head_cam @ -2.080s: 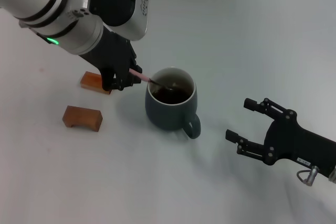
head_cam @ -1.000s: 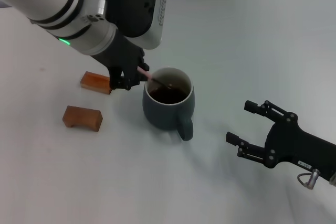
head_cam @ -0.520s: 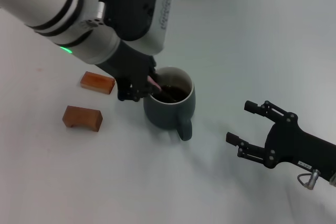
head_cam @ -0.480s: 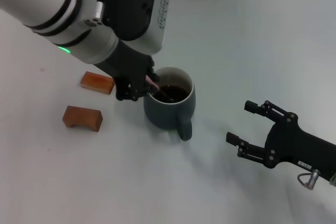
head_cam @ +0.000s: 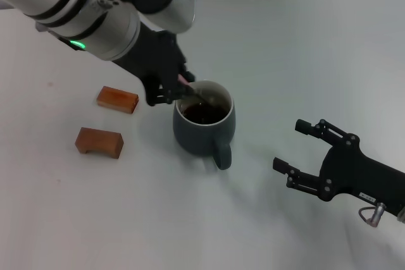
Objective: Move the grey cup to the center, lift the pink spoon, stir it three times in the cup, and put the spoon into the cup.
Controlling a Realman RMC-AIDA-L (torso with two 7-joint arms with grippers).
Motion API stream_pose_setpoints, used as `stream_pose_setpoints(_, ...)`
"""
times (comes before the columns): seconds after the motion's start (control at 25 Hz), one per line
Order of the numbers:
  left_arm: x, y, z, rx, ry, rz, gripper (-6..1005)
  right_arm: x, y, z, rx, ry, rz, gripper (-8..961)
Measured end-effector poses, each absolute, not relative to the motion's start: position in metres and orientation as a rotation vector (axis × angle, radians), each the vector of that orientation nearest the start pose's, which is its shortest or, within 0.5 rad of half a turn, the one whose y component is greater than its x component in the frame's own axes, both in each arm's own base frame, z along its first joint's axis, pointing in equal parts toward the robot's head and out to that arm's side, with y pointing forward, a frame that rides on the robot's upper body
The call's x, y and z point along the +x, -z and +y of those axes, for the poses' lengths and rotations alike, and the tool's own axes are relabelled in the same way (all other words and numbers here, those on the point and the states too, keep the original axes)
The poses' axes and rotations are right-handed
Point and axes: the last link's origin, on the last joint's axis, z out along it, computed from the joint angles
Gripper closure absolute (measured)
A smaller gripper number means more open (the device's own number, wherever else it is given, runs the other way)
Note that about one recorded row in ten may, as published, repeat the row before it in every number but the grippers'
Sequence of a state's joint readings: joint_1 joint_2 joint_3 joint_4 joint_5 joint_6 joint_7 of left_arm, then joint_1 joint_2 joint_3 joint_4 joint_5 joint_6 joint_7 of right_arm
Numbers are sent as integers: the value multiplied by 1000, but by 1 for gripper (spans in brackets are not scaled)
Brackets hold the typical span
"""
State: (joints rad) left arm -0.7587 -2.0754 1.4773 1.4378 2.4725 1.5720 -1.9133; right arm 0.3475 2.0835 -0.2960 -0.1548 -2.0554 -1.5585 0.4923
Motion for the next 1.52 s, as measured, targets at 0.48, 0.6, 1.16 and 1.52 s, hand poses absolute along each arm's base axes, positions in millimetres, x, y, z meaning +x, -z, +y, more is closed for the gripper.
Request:
stream_pose_setpoints(0.48,-86,-23,352,-2926,181,196,570,320,53,235,-2413,-833,310,113)
stream_pose_setpoints(0.6,-106,-52,352,-2844,411,88,476,320,52,236,-2413,-832,309,113)
stream_pose_setpoints(1.16,-275,-50,284,-2559,851,-244,140,312,47,235,-2406,-906,275,113)
stream_pose_setpoints(1.52,-304,-1,257,-2527,872,-259,139,310,47,235,-2409,-923,268,113)
